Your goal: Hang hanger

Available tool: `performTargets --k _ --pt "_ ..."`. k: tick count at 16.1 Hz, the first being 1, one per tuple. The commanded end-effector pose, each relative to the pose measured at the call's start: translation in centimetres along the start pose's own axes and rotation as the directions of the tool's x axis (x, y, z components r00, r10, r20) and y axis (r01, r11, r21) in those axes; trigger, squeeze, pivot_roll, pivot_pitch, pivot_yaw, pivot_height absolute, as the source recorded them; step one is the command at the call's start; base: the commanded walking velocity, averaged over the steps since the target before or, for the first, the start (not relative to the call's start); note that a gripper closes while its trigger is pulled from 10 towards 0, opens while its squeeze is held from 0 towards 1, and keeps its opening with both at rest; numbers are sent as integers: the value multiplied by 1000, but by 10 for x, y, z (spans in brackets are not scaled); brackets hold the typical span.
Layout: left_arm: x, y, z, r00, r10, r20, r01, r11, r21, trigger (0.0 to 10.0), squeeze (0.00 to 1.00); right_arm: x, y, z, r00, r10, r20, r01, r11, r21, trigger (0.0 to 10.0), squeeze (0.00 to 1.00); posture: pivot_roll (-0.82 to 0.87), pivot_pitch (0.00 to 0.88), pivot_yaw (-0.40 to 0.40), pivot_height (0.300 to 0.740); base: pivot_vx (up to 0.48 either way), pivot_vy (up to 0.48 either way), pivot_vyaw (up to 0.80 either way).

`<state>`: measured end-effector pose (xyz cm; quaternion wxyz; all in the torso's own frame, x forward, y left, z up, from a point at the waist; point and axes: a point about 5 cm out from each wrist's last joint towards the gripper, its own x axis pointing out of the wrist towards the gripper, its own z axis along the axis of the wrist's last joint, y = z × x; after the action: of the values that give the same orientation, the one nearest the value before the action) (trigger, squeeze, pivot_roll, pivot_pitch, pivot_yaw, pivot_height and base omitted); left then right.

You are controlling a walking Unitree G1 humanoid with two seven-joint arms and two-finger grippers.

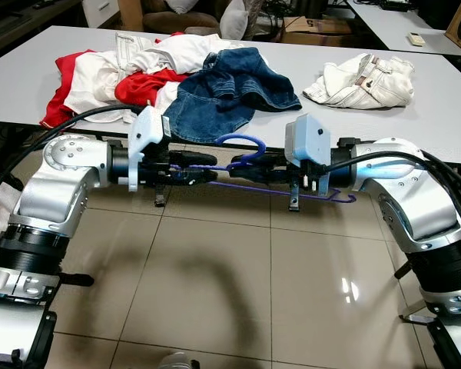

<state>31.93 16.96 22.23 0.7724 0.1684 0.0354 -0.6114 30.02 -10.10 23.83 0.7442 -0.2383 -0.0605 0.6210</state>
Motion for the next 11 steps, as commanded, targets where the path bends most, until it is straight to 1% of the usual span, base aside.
performTargets --k 1,3,7,8,9,10,11 --pt "1 -2 6 999 -38 23 37 999 9 0 0 -2 -5 13 999 -3 34 5 998 -57 10000 0 -45 0 -1 740 0 0 0" --pt "2 -1 2 999 -38 -4 38 999 17 0 0 -2 -5 12 999 -6 34 8 998 -58 10000 0 -43 0 3 740 0 0 0" --pt "4 -1 5 998 -66 20 66 998 -1 0 0 -2 -5 11 999 -11 35 12 999 -41 10000 0 -47 0 9 740 0 0 0" --pt "3 -1 7 997 -68 31 68 998 -2 0 0 -3 -6 10 999 -12 41 12 1000 5 10000 129 -48 0 10 740 0 0 0" --pt "2 0 8 997 -71 35 71 997 -5 0 0 -4 -6 10 999 -13 45 12 1000 24 10000 937 -49 0 12 740 0 0 0" --pt "-1 0 8 997 -72 28 73 997 -4 0 0 -7 -7 10 999 -8 46 6 1000 27 10000 1000 -49 0 11 740 0 0 0" --pt "-4 1 7 997 -73 9 73 997 2 0 0 -14 -7 10 999 -3 44 2 1000 28 10000 1000 -51 0 11 740 0 0 0"
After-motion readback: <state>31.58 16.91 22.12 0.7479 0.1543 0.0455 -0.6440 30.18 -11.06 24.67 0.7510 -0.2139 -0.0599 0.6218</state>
